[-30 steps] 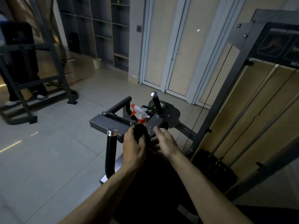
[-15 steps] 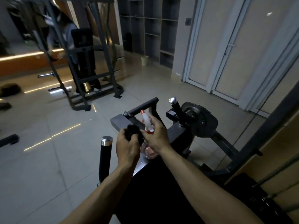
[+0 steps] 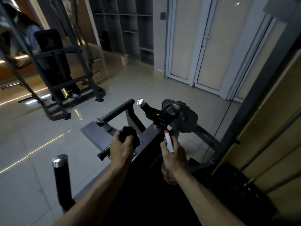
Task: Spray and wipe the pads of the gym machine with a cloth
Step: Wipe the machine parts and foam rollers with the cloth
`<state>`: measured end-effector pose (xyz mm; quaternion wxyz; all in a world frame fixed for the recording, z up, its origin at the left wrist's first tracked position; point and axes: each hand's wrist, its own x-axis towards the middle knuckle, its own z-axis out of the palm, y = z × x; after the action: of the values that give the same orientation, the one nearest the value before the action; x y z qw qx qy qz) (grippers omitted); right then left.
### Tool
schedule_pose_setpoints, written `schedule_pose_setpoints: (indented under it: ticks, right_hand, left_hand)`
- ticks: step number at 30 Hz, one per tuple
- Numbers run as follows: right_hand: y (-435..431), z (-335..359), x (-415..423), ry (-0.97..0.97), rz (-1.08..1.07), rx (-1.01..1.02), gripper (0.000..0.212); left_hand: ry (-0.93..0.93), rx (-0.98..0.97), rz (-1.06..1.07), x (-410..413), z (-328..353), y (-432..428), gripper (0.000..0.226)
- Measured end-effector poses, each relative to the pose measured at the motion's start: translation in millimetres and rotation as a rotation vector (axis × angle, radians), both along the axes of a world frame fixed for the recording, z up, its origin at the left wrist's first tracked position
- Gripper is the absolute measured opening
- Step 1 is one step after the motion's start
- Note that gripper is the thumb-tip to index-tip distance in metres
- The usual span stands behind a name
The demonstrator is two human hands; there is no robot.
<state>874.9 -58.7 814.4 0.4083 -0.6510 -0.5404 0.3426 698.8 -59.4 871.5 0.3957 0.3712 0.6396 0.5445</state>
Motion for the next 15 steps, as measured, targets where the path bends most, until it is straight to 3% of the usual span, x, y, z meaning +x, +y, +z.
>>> schedule_pose_setpoints:
  ticks: [6,12,15]
  right_hand:
    - [-1,-10,4,-0.072,-0.038,-0.058,0.035]
    - [3,-1,-7,-0.017,0.030,0.060,0.033]
    - [8,10,-19,-0.008,0.067,0.121,0.043]
  left_hand:
    - [-0.028,-0.016,-0.017,11,-10,10,0.026]
    - [-0.028,-0.015,0.001,0,-12,11,0.032]
    - [-0.020,-0.013,0.028,-10,-11,11,0.037]
